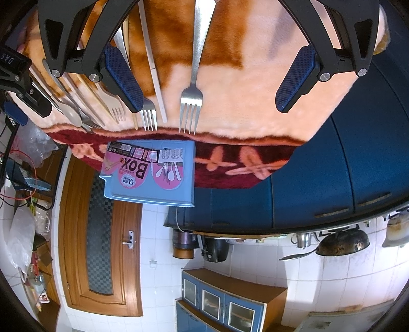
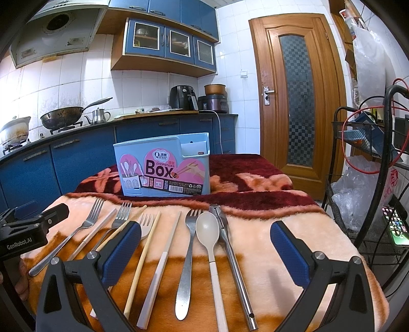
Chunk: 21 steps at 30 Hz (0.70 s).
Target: Organize utensils
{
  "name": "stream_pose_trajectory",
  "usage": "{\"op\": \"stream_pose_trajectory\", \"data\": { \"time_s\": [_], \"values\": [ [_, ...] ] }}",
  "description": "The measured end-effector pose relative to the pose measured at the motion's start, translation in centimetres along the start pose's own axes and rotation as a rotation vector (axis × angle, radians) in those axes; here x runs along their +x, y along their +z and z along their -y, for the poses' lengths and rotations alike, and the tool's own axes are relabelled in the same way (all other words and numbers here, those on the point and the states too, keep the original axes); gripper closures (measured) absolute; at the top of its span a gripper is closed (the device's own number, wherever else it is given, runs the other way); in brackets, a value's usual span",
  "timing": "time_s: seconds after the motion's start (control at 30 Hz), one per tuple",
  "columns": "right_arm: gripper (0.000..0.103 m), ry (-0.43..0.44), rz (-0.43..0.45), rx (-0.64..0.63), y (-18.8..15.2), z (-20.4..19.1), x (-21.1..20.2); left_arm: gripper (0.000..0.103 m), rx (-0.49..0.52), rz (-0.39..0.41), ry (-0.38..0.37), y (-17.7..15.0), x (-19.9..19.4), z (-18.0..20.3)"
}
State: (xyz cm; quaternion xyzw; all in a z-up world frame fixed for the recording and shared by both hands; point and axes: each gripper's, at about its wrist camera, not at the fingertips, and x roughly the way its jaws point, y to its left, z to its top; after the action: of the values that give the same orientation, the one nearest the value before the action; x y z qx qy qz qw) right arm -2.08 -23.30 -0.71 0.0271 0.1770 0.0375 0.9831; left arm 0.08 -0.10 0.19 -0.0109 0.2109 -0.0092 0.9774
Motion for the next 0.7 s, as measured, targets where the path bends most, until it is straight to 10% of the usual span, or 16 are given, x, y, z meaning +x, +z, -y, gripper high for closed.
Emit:
{"op": "stream_pose_trajectory", "data": {
  "time_s": [0.7],
  "values": [
    [0.0, 0.015, -0.075, 0.002, 0.1, 0.4, 1.0, 0.001, -0.008, -0.089, -0.049, 0.0, 1.4, -0.4]
  ]
}}
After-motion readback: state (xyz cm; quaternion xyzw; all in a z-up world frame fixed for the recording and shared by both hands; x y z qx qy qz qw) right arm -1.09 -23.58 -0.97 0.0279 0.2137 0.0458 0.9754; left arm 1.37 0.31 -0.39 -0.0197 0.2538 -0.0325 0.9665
